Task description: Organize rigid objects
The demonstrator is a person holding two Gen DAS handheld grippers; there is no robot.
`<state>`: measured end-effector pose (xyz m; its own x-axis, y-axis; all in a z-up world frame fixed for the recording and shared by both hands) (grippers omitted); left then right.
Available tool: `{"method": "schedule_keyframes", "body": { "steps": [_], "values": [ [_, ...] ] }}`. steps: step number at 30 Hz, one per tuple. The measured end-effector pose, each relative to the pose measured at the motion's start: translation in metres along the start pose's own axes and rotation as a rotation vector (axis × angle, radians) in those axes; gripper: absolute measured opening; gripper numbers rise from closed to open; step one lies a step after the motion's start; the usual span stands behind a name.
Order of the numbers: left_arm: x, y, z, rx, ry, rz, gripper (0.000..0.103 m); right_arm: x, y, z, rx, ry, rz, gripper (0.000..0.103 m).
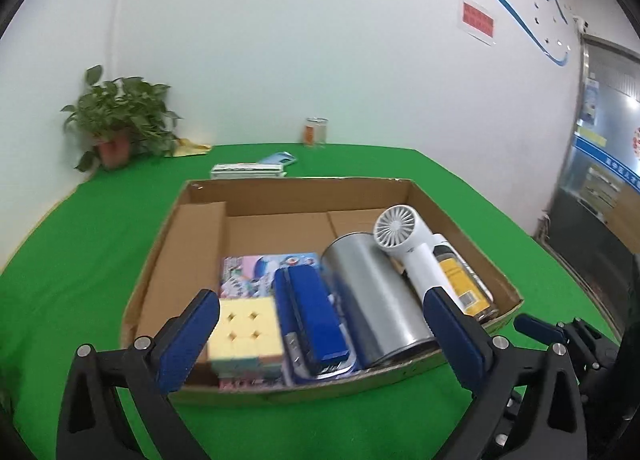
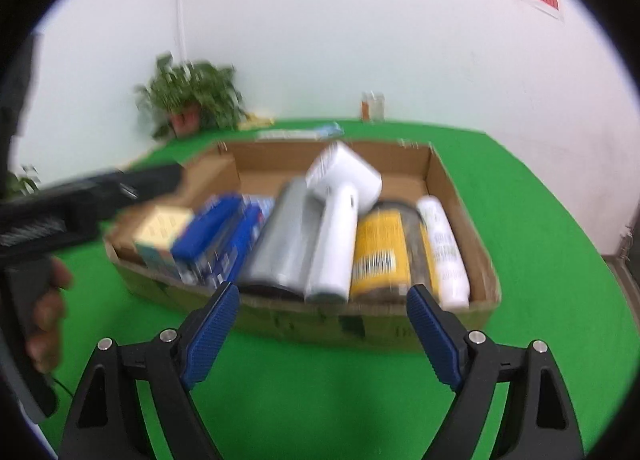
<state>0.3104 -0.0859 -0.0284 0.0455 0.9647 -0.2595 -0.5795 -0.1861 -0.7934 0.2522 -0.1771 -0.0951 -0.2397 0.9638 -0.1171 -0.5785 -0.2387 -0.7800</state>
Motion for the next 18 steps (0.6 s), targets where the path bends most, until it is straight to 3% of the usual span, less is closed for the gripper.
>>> {"method": "schedule_keyframes", "body": {
  "steps": [5, 18],
  "values": [
    [0.016, 0.018, 0.022, -0.049, -0.074, 0.012, 0.102, -0.001, 0.02, -0.002, 0.069, 0.052, -0.034, 0.086],
    [0.017, 0.04, 0.066, -0.051, -0.099, 0.024, 0.102, 0.0, 0.011, 0.016, 0.005, 0.138, 0.027, 0.086]
  ]
}}
Point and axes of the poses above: each gripper's, at about its wrist camera, not at the fingertips, and z roughly against the way its jaws point, x to its left, y to its underside, the point moved 10 cm from there along -z, roughly the way its jaws point, and after that the axes turned 10 degrees about z, right-handed, at the moved point
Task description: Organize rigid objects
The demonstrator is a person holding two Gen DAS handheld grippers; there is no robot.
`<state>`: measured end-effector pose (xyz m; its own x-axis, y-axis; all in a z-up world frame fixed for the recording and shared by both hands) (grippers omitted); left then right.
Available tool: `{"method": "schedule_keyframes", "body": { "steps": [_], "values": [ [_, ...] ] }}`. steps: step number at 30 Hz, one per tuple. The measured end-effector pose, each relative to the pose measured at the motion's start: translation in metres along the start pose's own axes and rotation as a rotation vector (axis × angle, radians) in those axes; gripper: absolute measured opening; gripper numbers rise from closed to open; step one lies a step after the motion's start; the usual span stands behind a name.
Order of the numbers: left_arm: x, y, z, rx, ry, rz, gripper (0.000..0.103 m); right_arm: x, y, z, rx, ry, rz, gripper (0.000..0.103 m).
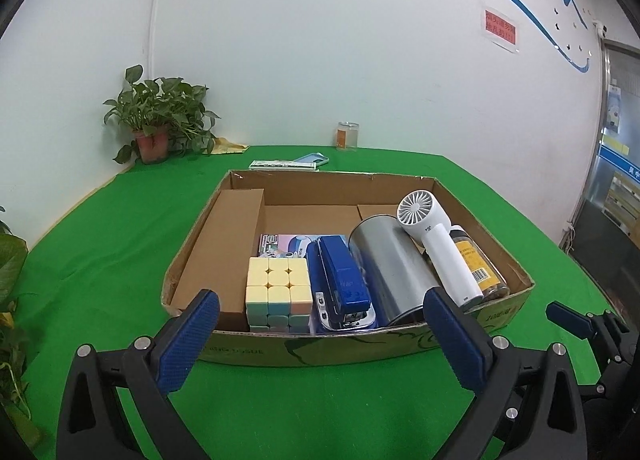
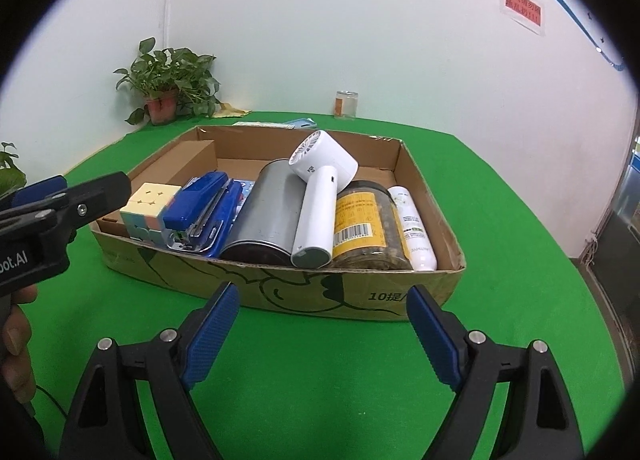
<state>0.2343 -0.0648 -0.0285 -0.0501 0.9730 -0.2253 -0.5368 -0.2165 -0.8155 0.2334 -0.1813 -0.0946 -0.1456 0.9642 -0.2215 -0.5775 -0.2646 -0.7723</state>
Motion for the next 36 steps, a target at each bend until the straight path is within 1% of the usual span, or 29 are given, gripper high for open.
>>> {"method": "schedule_keyframes", "body": {
  "steps": [4, 7, 11, 15, 27, 36],
  "values": [
    [-0.001, 0.004, 0.0, 0.022, 0.007, -0.002, 0.102, 0.0, 0.002, 0.003, 0.004, 0.007, -0.004, 0.086],
    [-0.001, 0.009, 0.001, 0.031, -0.002, -0.003, 0.102, 0.004, 0.003, 0.006, -0.001, -0.012, -0.007, 0.086],
    [0.002, 0.013, 0.003, 0.039, -0.024, 0.008, 0.102, 0.007, 0.004, 0.008, 0.002, -0.016, -0.008, 0.086],
    [0.002, 0.014, 0.006, 0.034, -0.017, -0.001, 0.102, 0.007, 0.005, 0.008, 0.006, -0.015, -0.007, 0.086],
    [-0.004, 0.018, 0.0, 0.069, -0.001, -0.026, 0.102, 0.011, 0.008, 0.005, 0.022, -0.024, -0.004, 0.086],
    [-0.002, 0.021, -0.008, 0.088, -0.006, -0.036, 0.102, 0.013, 0.01, 0.004, 0.031, -0.025, -0.006, 0.086]
  ]
}}
Point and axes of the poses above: each gripper's, at about its wrist camera, not at the fingertips, and z roughly against the way its jaws point, x to its left, y to its underside, the point moved 10 cm from there along -z, roughly the way its jaws point, and after that the axes turned 10 degrees about z, right-handed, at the moved point
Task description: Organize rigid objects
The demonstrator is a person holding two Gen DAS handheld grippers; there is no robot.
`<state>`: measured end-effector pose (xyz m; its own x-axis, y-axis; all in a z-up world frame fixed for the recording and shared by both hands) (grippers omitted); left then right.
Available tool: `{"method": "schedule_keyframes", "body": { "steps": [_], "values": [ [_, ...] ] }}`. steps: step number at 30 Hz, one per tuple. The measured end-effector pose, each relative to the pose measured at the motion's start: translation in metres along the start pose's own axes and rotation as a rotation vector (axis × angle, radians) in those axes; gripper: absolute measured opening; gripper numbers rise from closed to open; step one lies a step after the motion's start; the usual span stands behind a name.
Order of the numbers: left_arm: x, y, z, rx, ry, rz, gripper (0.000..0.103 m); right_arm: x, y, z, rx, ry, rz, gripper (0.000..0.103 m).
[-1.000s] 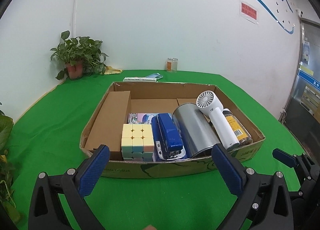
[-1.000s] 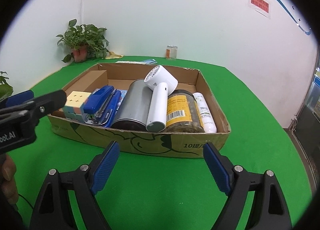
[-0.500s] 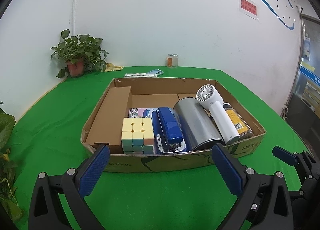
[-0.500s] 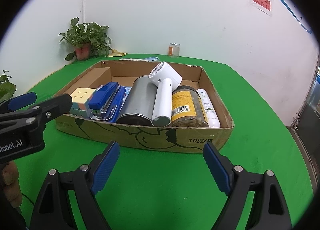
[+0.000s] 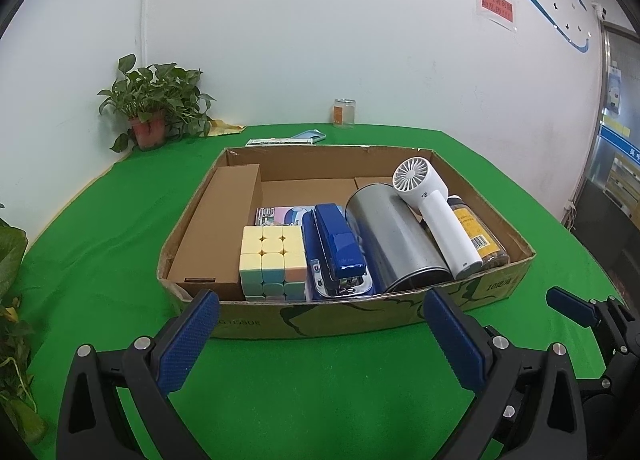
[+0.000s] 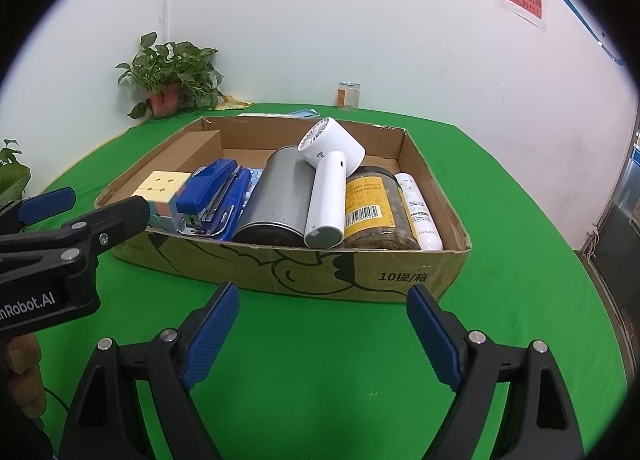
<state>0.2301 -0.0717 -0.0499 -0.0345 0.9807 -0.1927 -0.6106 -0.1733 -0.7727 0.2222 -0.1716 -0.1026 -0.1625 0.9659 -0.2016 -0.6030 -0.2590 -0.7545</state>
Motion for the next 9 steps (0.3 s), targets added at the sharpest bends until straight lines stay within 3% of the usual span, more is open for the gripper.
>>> {"method": "schedule_keyframes", "body": {
  "steps": [9],
  "values": [
    [0.0028, -0.0005, -0.0017, -0.018, -0.014, -0.026, 0.102, -0.0004, -0.0004, -0.0018, 0.004, -0.002, 0.002, 0.086]
  ]
}}
Point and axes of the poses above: each gripper's, at about its wrist camera, not at the fingertips, and z roughly against the way its jaws point, x to its left, y to its underside, the point moved 10 cm from there along -z, roughly the way its jaws point, and after that the axes turned 10 degrees about z, right-handed, at the moved point
